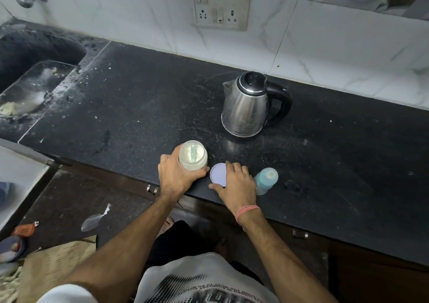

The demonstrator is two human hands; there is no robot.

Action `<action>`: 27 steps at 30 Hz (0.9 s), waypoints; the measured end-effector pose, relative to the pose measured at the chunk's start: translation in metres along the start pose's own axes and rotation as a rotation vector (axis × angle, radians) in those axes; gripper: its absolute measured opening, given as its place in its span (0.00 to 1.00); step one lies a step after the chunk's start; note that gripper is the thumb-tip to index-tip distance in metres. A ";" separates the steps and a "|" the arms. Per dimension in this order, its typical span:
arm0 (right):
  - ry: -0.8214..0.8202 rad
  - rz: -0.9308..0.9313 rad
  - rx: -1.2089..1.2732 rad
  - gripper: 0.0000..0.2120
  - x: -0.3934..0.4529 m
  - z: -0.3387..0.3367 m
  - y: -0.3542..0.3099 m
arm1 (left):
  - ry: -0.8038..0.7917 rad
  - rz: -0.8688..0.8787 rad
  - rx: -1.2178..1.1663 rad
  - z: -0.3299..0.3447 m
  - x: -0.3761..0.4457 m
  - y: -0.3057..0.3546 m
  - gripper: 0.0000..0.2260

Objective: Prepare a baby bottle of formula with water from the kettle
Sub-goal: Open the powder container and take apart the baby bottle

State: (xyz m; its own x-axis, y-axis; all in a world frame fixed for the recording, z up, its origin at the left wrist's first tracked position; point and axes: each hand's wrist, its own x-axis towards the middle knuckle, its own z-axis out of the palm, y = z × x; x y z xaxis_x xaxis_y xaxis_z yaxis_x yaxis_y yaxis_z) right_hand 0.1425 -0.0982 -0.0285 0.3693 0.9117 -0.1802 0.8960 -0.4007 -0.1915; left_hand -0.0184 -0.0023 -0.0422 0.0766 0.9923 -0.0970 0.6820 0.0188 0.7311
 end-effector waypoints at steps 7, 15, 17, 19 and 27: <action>0.011 -0.019 0.030 0.50 -0.002 0.004 -0.002 | -0.005 0.007 0.008 0.000 0.000 0.000 0.46; 0.261 -0.133 0.416 0.23 -0.004 -0.033 -0.024 | -0.031 0.003 -0.014 -0.003 -0.002 0.005 0.45; 0.297 -0.184 0.461 0.15 0.001 -0.048 -0.034 | -0.045 0.007 -0.029 -0.005 -0.003 0.005 0.44; 0.255 -0.223 0.468 0.11 0.008 -0.060 -0.043 | -0.060 0.012 -0.035 -0.006 -0.004 0.005 0.43; 0.152 -0.231 0.379 0.08 0.025 -0.064 -0.049 | -0.068 0.037 -0.023 -0.007 -0.007 0.006 0.45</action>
State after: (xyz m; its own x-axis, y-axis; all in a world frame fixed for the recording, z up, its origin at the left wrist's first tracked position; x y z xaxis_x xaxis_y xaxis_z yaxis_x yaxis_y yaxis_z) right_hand 0.1238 -0.0501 0.0384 0.2282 0.9725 0.0470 0.8162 -0.1647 -0.5538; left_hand -0.0200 -0.0083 -0.0323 0.1509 0.9819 -0.1148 0.6613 -0.0139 0.7500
